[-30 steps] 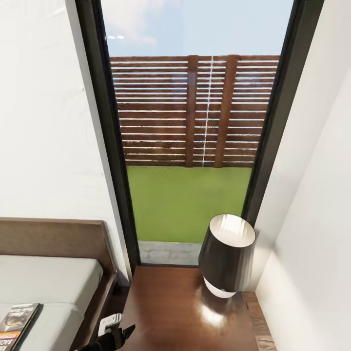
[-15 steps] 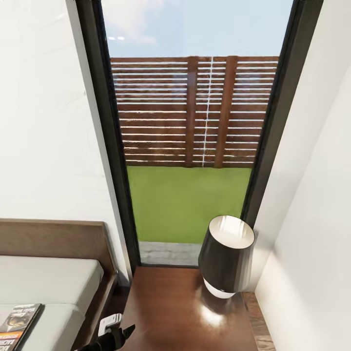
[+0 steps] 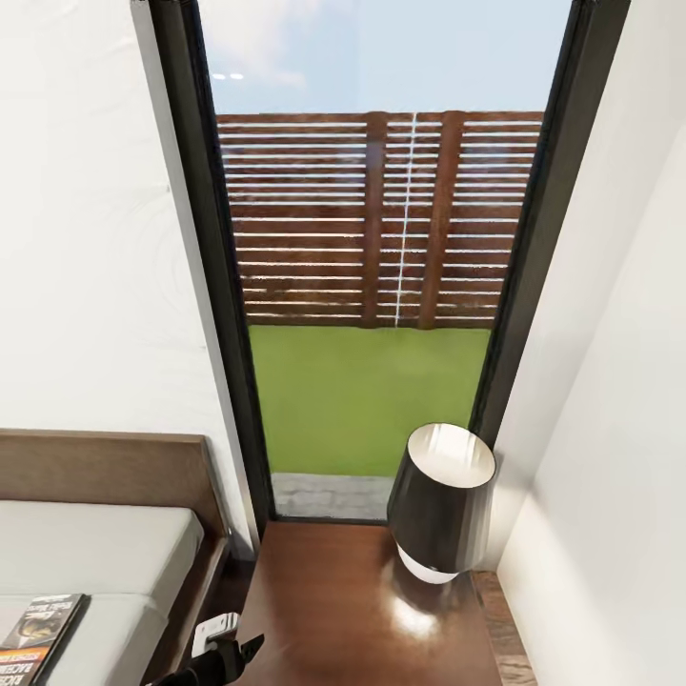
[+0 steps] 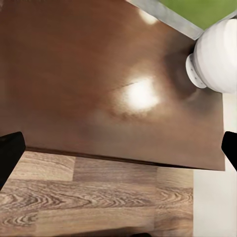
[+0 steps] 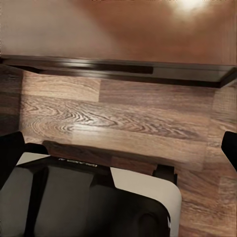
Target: In the bedroom, move the book from the bed onto either nightstand, and place the two sandals side by side next to the bed.
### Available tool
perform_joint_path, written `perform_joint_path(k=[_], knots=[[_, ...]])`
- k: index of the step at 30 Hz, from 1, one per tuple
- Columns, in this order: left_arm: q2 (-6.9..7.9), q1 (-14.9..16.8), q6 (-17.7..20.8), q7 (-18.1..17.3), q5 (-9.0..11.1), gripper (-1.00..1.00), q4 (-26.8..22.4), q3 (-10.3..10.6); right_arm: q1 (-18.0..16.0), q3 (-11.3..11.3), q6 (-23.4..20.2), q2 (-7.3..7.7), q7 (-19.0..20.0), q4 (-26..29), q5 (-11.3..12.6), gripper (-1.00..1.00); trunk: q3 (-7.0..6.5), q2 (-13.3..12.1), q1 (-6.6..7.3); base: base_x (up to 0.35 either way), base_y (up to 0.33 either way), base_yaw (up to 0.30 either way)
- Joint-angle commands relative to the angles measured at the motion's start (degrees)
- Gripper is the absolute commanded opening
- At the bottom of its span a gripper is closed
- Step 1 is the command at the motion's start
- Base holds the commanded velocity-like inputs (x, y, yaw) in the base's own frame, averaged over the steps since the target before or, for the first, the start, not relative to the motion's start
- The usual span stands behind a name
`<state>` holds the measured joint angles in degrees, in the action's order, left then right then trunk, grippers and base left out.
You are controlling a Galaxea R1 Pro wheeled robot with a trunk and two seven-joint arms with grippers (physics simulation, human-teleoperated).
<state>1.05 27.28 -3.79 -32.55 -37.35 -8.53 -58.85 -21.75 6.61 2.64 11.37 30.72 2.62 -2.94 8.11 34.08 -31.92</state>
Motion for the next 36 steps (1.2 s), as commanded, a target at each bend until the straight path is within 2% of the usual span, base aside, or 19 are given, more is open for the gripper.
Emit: perform_joint_path(k=[1, 28, 36], knots=[[0.0, 0.05, -0.34, -0.14, -0.62, 1.0, 0.01, -0.38, -0.05, 0.42, 0.12, 0.05, 0.29, -0.07, -0.25, 1.0, -0.09, -0.33, 0.21, 0.0, 0.0, 0.0], [0.0, 0.05, -0.34, -0.14, -0.62, 1.0, 0.01, -0.38, -0.05, 0.46, 0.15, 0.05, 0.22, -0.07, -0.23, 1.0, -4.93, -11.16, 6.14, 0.0, 0.0, 0.0], [0.0, 0.05, -0.34, -0.14, -0.62, 1.0, 0.01, -0.38, -0.06, 0.43, 0.16, 0.05, 0.22, -0.07, -0.25, 1.0, -4.93, -11.16, 6.14, 0.0, 0.0, 0.0]])
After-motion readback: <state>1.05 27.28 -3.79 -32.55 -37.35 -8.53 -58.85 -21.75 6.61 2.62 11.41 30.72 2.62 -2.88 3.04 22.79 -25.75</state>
